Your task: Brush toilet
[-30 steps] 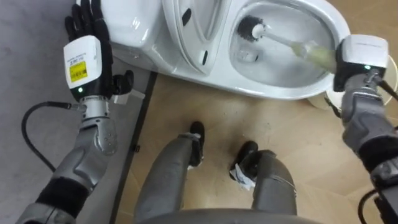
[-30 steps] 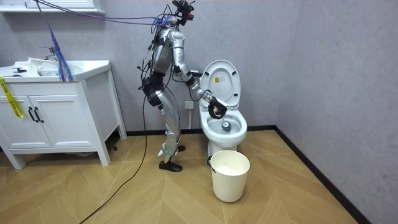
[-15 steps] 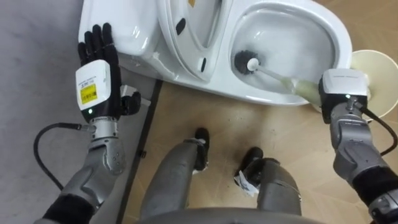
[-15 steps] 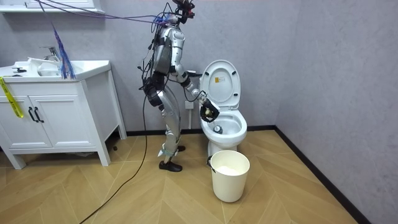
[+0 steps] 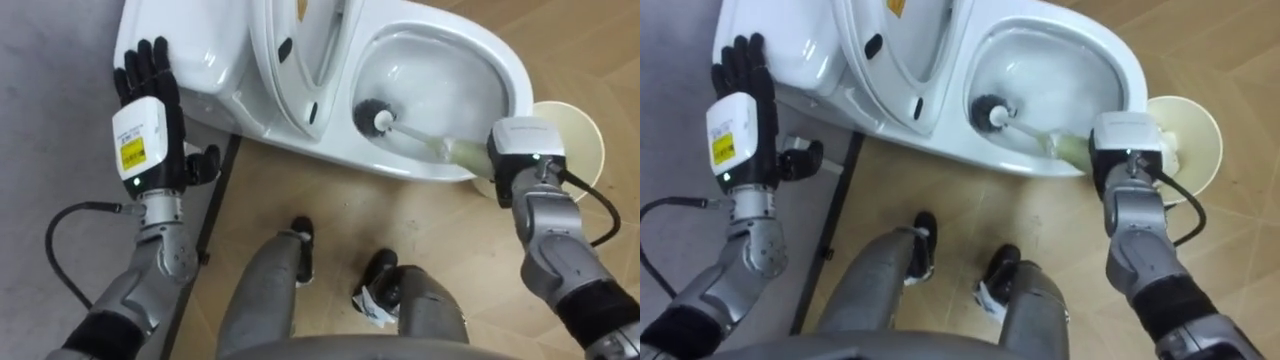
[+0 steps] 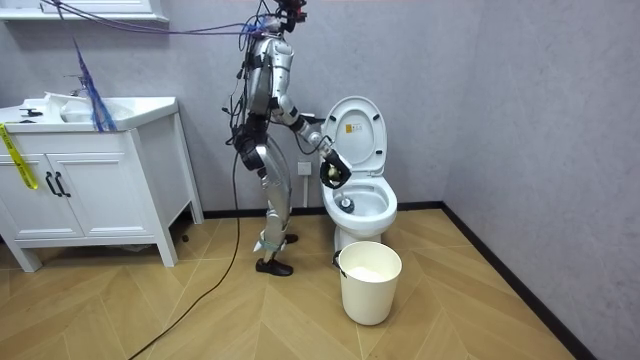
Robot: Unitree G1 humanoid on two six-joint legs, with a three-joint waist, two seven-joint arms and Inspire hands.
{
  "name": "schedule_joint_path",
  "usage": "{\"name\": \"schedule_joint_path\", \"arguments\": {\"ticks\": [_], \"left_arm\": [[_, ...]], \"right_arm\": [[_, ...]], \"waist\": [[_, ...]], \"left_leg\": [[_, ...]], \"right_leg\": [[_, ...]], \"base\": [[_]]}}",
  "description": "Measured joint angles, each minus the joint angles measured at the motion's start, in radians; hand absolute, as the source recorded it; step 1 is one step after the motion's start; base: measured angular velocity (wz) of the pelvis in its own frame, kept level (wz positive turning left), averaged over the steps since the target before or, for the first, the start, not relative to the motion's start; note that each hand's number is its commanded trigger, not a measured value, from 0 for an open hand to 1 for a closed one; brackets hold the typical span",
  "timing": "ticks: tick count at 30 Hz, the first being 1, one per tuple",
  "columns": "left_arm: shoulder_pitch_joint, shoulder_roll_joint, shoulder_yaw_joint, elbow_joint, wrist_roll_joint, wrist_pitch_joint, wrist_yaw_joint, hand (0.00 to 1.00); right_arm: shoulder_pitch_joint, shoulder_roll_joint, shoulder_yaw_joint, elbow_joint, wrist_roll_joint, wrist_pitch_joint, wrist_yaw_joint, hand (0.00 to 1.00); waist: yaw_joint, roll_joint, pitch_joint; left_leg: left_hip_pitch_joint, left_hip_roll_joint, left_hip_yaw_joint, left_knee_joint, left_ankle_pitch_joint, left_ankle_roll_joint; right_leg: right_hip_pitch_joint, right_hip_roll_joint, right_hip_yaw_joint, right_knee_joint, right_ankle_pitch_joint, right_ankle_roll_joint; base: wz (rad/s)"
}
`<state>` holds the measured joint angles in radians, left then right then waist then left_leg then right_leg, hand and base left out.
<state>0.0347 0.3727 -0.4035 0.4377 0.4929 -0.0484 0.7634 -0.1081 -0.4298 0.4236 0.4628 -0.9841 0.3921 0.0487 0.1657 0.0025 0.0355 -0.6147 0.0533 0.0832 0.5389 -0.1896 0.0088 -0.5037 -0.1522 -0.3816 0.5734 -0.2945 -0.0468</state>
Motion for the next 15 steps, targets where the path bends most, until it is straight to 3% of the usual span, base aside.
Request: {"name": "schedule_joint_path", "arguments": {"ticks": [4, 6, 8, 11, 13, 15], "left_arm": [[0.010, 0.000, 0.019, 0.016, 0.003, -0.008, -0.039, 0.00], [0.025, 0.000, 0.046, 0.017, 0.008, -0.019, -0.054, 0.00], [0.048, 0.001, 0.076, 0.014, 0.012, -0.030, -0.076, 0.00], [0.120, 0.002, 0.134, 0.007, 0.008, -0.036, -0.112, 0.00], [0.174, -0.001, 0.174, 0.034, -0.003, -0.036, -0.135, 0.00], [0.273, -0.008, 0.207, 0.059, -0.039, -0.027, -0.173, 0.00]], "right_arm": [[-0.030, -0.021, -0.054, 0.143, 0.150, -0.108, -0.050, 1.00], [-0.031, -0.032, -0.072, 0.144, 0.173, -0.144, -0.054, 1.00], [-0.031, -0.033, -0.107, 0.143, 0.177, -0.179, -0.060, 1.00], [-0.003, -0.035, -0.182, 0.094, 0.202, -0.212, -0.084, 1.00], [0.043, -0.032, -0.223, 0.075, 0.215, -0.219, -0.103, 1.00], [0.123, -0.027, -0.263, 0.035, 0.252, -0.236, -0.124, 1.00]], "waist": [[0.000, -0.010, 0.0047], [-0.001, -0.029, 0.0107], [0.001, -0.035, 0.0107], [-0.005, -0.048, 0.0065], [-0.008, -0.054, -0.0001], [-0.010, -0.063, -0.0121]], "left_leg": [[0.046, -0.011, 0.000, -0.012, 0.003, -0.004], [0.067, -0.013, 0.000, -0.022, 0.004, -0.005], [0.095, -0.012, -0.002, -0.025, 0.004, -0.006], [0.158, -0.014, -0.001, -0.051, 0.004, -0.006], [0.212, -0.014, 0.000, -0.078, 0.003, -0.007], [0.283, -0.014, 0.001, -0.115, 0.002, -0.008]], "right_leg": [[0.040, -0.009, -0.002, -0.001, -0.011, 0.002], [0.055, -0.011, 0.002, -0.003, -0.015, 0.002], [0.085, -0.004, 0.009, -0.020, -0.015, 0.003], [0.147, 0.000, 0.010, -0.054, -0.014, 0.007], [0.206, 0.010, 0.009, -0.092, -0.010, 0.016], [0.283, 0.017, 0.004, -0.144, -0.005, 0.024]], "base": [[0.05], [-0.02], [-0.12], [-0.07], [0.03], [0.00]]}}
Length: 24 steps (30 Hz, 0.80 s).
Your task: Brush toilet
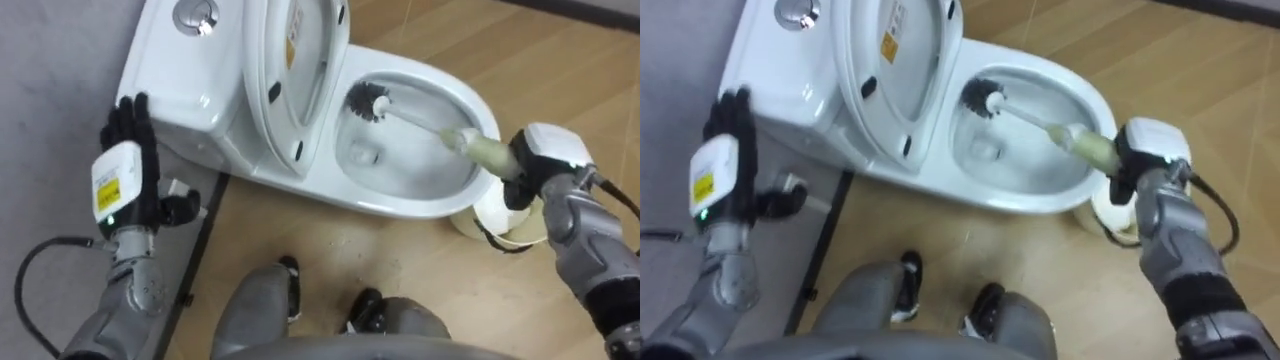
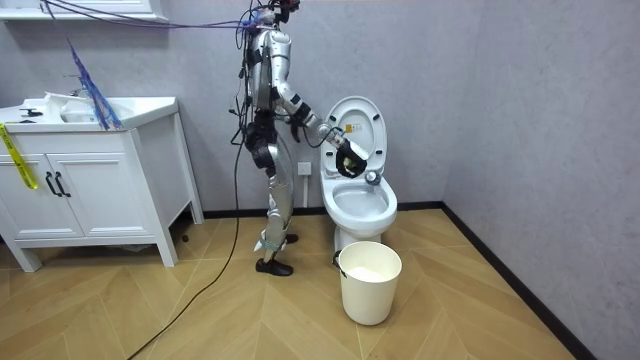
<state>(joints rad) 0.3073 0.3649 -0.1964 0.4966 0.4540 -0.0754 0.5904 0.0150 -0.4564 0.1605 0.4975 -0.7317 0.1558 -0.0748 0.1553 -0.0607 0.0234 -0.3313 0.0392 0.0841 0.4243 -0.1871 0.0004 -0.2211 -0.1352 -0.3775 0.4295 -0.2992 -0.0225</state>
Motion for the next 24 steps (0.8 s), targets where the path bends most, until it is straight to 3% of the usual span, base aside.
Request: {"name": "schedule_joint_path", "arguments": {"ticks": [1, 3, 9, 12, 14, 18, 20, 21, 24], "left_arm": [[0.027, -0.008, 0.007, 0.000, -0.019, 0.008, -0.010, 0.00], [0.122, -0.054, 0.077, 0.002, -0.077, 0.041, -0.030, 0.00], [0.238, -0.133, 0.210, 0.018, -0.268, 0.050, -0.033, 0.00], [0.252, -0.186, 0.281, 0.032, -0.371, 0.050, -0.032, 0.00], [0.254, -0.200, 0.299, 0.045, -0.442, 0.050, -0.032, 0.00], [0.252, -0.230, 0.321, 0.091, -0.547, 0.052, -0.041, 0.00], [0.250, -0.235, 0.332, 0.136, -0.573, 0.054, -0.064, 0.00], [0.249, -0.236, 0.348, 0.177, -0.582, 0.060, -0.076, 0.00], [0.234, -0.239, 0.391, 0.234, -0.581, 0.091, -0.102, 0.00]], "right_arm": [[0.026, 0.004, -0.011, -0.011, 0.006, -0.006, -0.010, 1.00], [0.123, 0.039, -0.059, -0.042, 0.033, -0.018, -0.032, 1.00], [0.265, 0.104, -0.107, -0.019, 0.100, -0.034, -0.058, 1.00], [0.320, 0.112, -0.112, -0.021, 0.100, -0.037, -0.053, 1.00], [0.342, 0.115, -0.119, -0.022, 0.112, -0.036, -0.052, 1.00], [0.371, 0.164, -0.181, -0.017, 0.141, -0.037, -0.054, 1.00], [0.382, 0.184, -0.194, 0.002, 0.148, -0.045, -0.055, 1.00], [0.394, 0.190, -0.195, 0.005, 0.154, -0.045, -0.053, 1.00], [0.406, 0.194, -0.197, 0.009, 0.199, -0.046, -0.053, 1.00]], "waist": [[-0.004, -0.002, -0.0033], [-0.016, -0.013, -0.0130], [-0.015, -0.014, -0.0151], [-0.019, -0.015, -0.0145], [-0.026, -0.016, -0.0149], [-0.045, -0.019, -0.0193], [-0.047, -0.013, -0.0218], [-0.048, -0.014, -0.0280], [-0.053, -0.011, -0.0274]], "left_leg": [[0.016, 0.000, -0.002, -0.007, 0.000, 0.000], [0.068, 0.001, -0.005, -0.029, -0.004, -0.006], [0.183, -0.008, -0.008, -0.067, -0.009, -0.014], [0.239, -0.015, -0.010, -0.092, -0.011, -0.016], [0.261, -0.015, -0.012, -0.098, -0.011, -0.017], [0.293, -0.015, -0.006, -0.107, -0.018, -0.024], [0.318, -0.015, -0.003, -0.129, -0.022, -0.026], [0.338, -0.016, -0.001, -0.148, -0.023, -0.026], [0.374, -0.015, 0.021, -0.174, -0.023, -0.026]], "right_leg": [[0.020, 0.000, -0.006, -0.013, 0.001, 0.002], [0.095, 0.010, -0.028, -0.067, 0.005, 0.011], [0.218, 0.017, -0.041, -0.123, 0.003, 0.020], [0.265, 0.019, -0.030, -0.139, 0.000, 0.024], [0.289, 0.017, -0.031, -0.142, -0.002, 0.027], [0.317, 0.021, -0.028, -0.155, -0.002, 0.028], [0.328, 0.027, -0.014, -0.163, 0.000, 0.030], [0.340, 0.031, -0.006, -0.173, 0.003, 0.032], [0.354, 0.032, 0.018, -0.176, 0.003, 0.032]], "base": [[0.15], [0.24], [0.09], [-0.05], [0.00], [-0.04], [-0.16], [-0.18], [-0.22]]}}
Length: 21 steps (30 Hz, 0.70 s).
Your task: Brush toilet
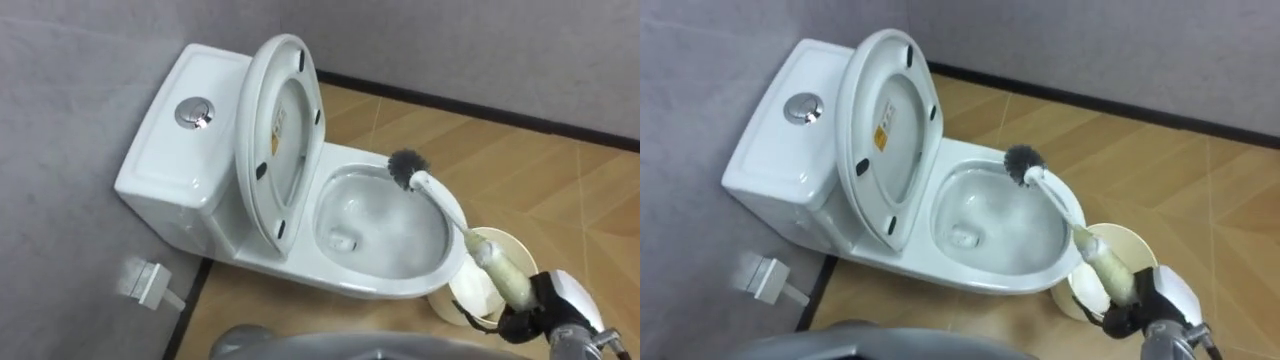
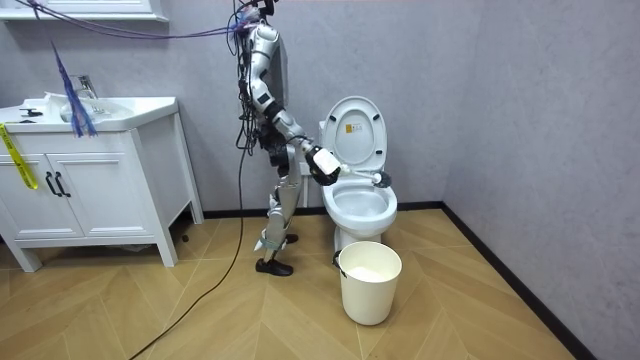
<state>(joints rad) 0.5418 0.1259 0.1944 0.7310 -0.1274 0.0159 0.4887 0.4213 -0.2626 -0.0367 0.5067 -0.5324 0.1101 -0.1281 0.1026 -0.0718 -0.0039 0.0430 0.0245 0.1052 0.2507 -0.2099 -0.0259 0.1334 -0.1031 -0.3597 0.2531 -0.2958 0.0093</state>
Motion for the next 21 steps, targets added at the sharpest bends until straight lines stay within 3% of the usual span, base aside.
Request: {"name": "schedule_joint_path", "arguments": {"ticks": [4, 6, 11, 15, 21], "left_arm": [[-0.036, 0.004, 0.023, 0.030, -0.003, 0.021, -0.006, 0.00], [-0.088, 0.003, 0.023, 0.088, -0.003, 0.029, -0.016, 0.00], [-0.126, 0.003, 0.019, 0.128, 0.000, 0.039, -0.044, 0.00], [-0.161, 0.003, 0.018, 0.152, 0.000, 0.050, -0.083, 0.00], [-0.185, 0.003, 0.019, 0.166, 0.000, 0.049, -0.132, 0.00]], "right_arm": [[-0.033, 0.007, -0.008, 0.065, 0.065, -0.002, -0.012, 1.00], [-0.050, 0.028, -0.025, 0.135, 0.106, -0.001, -0.029, 1.00], [-0.066, 0.066, -0.050, 0.224, 0.191, 0.000, -0.071, 1.00], [-0.090, 0.070, -0.064, 0.289, 0.222, -0.001, -0.102, 1.00], [-0.098, 0.072, -0.079, 0.310, 0.281, -0.011, -0.129, 1.00]], "waist": [[-0.020, 0.000, 0.0004], [-0.034, 0.003, 0.0007], [-0.060, 0.016, 0.0016], [-0.079, 0.033, 0.0026], [-0.101, 0.038, 0.0025]], "left_leg": [[0.004, -0.001, 0.003, -0.010, 0.000, 0.000], [0.003, -0.003, 0.003, -0.013, 0.000, 0.001], [0.010, -0.002, 0.028, -0.014, 0.000, 0.001], [0.013, -0.002, 0.033, -0.021, 0.000, 0.001], [0.025, -0.002, 0.033, -0.043, 0.000, 0.001]], "right_leg": [[0.000, 0.000, 0.003, -0.004, 0.004, 0.002], [0.002, 0.001, 0.002, -0.016, 0.010, 0.005], [0.005, 0.004, 0.032, -0.033, 0.018, 0.009], [-0.006, 0.006, 0.056, -0.033, 0.020, 0.009], [-0.003, 0.015, 0.062, -0.032, 0.023, 0.008]], "base": [[-0.03], [0.00], [-0.14], [-0.16], [-0.03]]}}
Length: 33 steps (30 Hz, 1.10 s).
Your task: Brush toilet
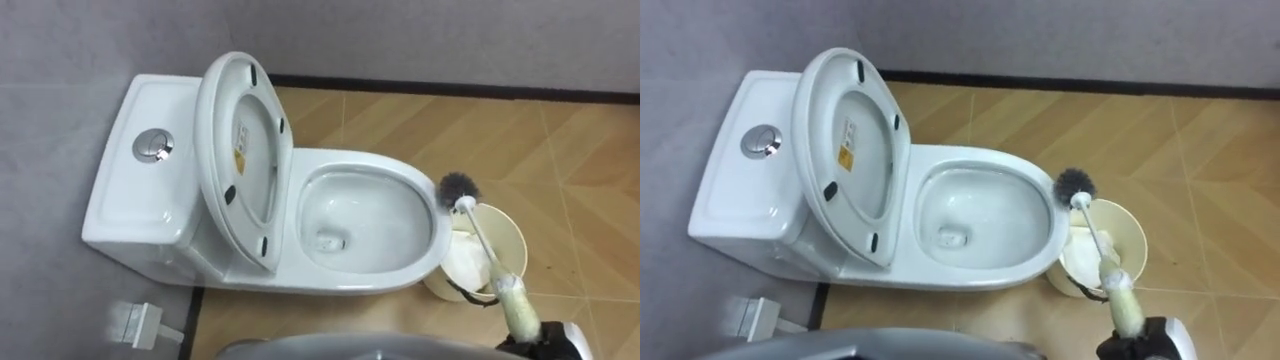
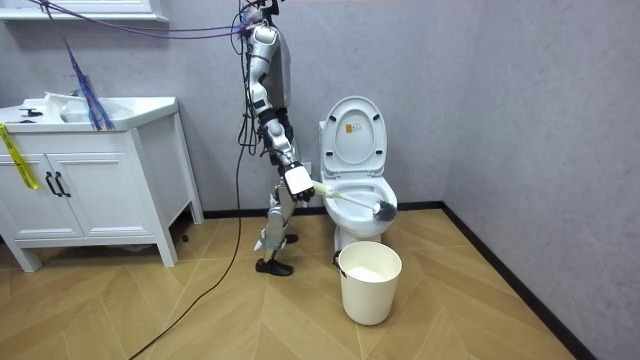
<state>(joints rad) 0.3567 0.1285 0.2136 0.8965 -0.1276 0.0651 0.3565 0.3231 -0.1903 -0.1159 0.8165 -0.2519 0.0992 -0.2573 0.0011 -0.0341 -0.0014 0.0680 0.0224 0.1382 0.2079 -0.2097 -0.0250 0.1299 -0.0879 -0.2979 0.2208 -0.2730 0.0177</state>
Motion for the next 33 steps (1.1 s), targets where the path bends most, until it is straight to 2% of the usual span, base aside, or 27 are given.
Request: {"name": "schedule_joint_path", "arguments": {"ticks": [1, 3, 4, 8, 23, 33], "left_arm": [[-0.004, 0.000, 0.000, 0.004, 0.000, 0.000, -0.004, 0.00], [-0.012, 0.000, 0.001, 0.020, 0.001, 0.000, -0.021, 0.00], [-0.013, 0.000, 0.001, 0.024, 0.001, 0.000, -0.022, 0.00], [-0.013, 0.000, 0.019, 0.035, 0.005, 0.000, -0.025, 0.00], [-0.014, 0.001, 0.022, 0.048, 0.012, 0.000, -0.058, 0.00], [-0.015, 0.001, 0.022, 0.048, 0.012, 0.001, -0.063, 0.00]], "right_arm": [[-0.001, 0.002, -0.005, 0.000, 0.011, -0.001, -0.003, 1.00], [-0.014, 0.005, -0.022, 0.011, 0.039, -0.009, -0.010, 0.05], [-0.018, 0.005, -0.025, 0.017, 0.047, -0.012, -0.014, 0.00], [-0.027, 0.005, -0.039, 0.023, 0.091, -0.015, -0.033, 0.00], [-0.040, 0.022, -0.065, 0.084, 0.133, -0.022, -0.070, 0.00], [-0.041, 0.022, -0.065, 0.089, 0.148, -0.022, -0.067, 0.00]], "waist": [[0.000, 0.000, 0.0002], [0.000, 0.000, 0.0008], [0.000, -0.001, 0.0007], [0.001, -0.008, 0.0062], [-0.001, -0.012, 0.0023], [0.000, -0.009, 0.0050]], "left_leg": [[0.003, 0.000, 0.000, -0.004, 0.000, 0.000], [0.016, 0.000, 0.001, -0.014, 0.000, 0.000], [0.017, 0.000, 0.001, -0.014, 0.000, 0.000], [0.026, 0.001, 0.012, -0.015, 0.000, 0.000], [0.032, 0.001, 0.023, -0.011, 0.000, 0.000], [0.033, 0.003, 0.024, -0.010, 0.000, 0.000]], "right_leg": [[0.000, 0.001, 0.001, 0.000, 0.000, 0.000], [0.003, 0.001, 0.019, -0.001, 0.001, 0.000], [0.004, 0.002, 0.021, -0.001, 0.001, 0.000], [0.007, 0.002, 0.024, -0.001, 0.001, 0.000], [0.014, 0.003, 0.047, -0.017, 0.007, 0.000], [0.014, 0.002, 0.047, -0.017, 0.009, -0.001]], "base": [[-0.04], [-0.10], [-0.08], [-0.07], [-0.01], [0.00]]}}
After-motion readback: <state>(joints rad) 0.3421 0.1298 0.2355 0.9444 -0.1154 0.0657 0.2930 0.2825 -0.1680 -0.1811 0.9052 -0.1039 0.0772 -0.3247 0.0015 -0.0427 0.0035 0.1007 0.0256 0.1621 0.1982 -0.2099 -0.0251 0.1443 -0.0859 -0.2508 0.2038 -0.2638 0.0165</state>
